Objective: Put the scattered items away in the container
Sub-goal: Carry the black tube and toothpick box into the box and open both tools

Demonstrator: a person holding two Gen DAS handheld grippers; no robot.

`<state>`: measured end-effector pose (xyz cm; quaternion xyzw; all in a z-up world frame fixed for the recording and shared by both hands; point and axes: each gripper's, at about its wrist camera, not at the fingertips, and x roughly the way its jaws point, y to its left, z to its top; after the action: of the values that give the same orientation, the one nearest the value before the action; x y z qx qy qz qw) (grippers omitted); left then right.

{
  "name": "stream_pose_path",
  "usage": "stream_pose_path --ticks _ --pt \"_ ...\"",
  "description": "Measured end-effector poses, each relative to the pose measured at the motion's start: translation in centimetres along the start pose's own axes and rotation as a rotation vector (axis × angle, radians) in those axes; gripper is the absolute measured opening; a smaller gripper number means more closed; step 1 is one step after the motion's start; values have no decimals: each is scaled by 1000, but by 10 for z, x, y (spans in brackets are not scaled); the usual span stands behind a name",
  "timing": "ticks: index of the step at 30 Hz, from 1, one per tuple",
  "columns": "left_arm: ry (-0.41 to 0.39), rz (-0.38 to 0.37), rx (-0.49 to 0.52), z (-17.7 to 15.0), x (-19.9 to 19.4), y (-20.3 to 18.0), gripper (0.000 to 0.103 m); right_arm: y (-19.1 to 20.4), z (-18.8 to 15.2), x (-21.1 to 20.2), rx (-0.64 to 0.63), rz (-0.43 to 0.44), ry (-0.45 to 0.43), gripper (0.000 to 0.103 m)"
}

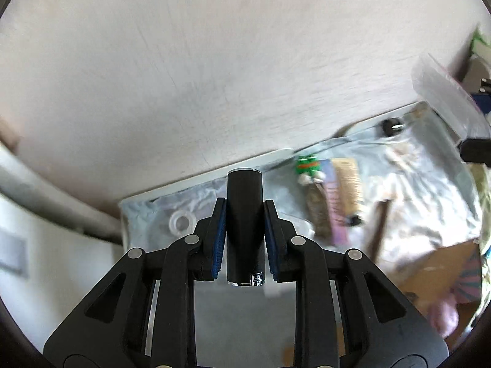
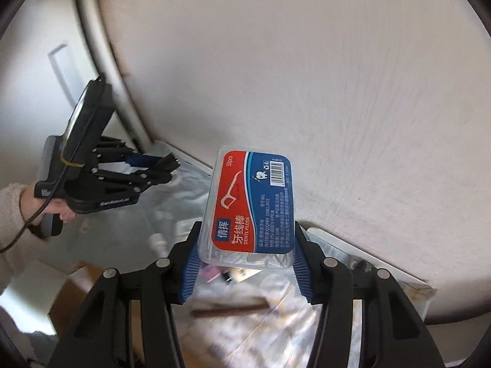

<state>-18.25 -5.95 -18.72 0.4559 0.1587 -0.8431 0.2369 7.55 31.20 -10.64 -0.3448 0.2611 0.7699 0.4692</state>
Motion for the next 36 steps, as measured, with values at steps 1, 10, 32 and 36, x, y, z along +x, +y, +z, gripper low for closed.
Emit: stream_pose_path --ticks 1,10,32,36 --pt "-7 3 9 -8 -17 -2 20 7 -2 -13 -16 2 -5 49" --pt "3 -18 67 -55 -102 -51 20 70 -33 -103 -127 -41 21 49" --pt "186 -28 -109 -193 -65 -111 20 129 -169 -89 125 -81 240 49" --pt "215 -28 -136 -198 -43 -111 20 131 -175 -66 145 -101 268 49"
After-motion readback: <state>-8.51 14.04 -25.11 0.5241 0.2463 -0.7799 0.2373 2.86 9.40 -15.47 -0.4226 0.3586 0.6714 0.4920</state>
